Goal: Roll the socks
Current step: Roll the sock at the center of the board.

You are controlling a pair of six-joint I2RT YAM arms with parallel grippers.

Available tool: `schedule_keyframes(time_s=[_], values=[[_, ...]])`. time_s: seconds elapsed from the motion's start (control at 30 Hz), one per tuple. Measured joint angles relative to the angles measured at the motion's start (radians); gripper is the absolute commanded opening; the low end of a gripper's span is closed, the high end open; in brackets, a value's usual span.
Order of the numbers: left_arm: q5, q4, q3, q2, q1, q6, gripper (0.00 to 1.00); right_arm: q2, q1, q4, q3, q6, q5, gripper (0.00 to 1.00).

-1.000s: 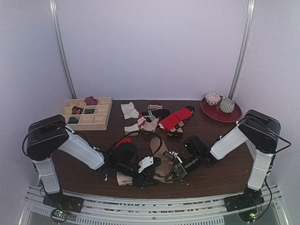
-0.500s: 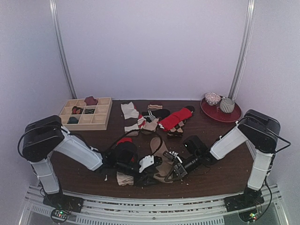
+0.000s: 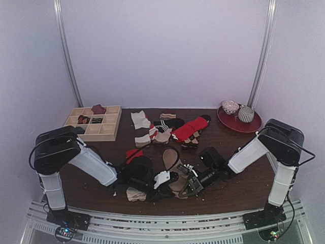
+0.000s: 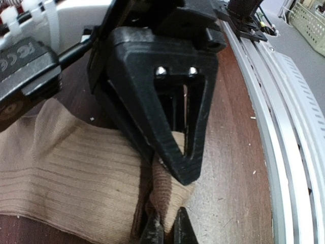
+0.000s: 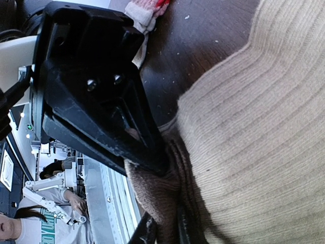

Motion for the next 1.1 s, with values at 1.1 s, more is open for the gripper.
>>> schedule_keyframes(time_s=[1.1], values=[[0.103, -0.229, 0.079, -0.002, 0.003, -0.369, 0.00, -0.348, 0.502, 0.148, -0.232, -0.765, 1.133, 0.53]])
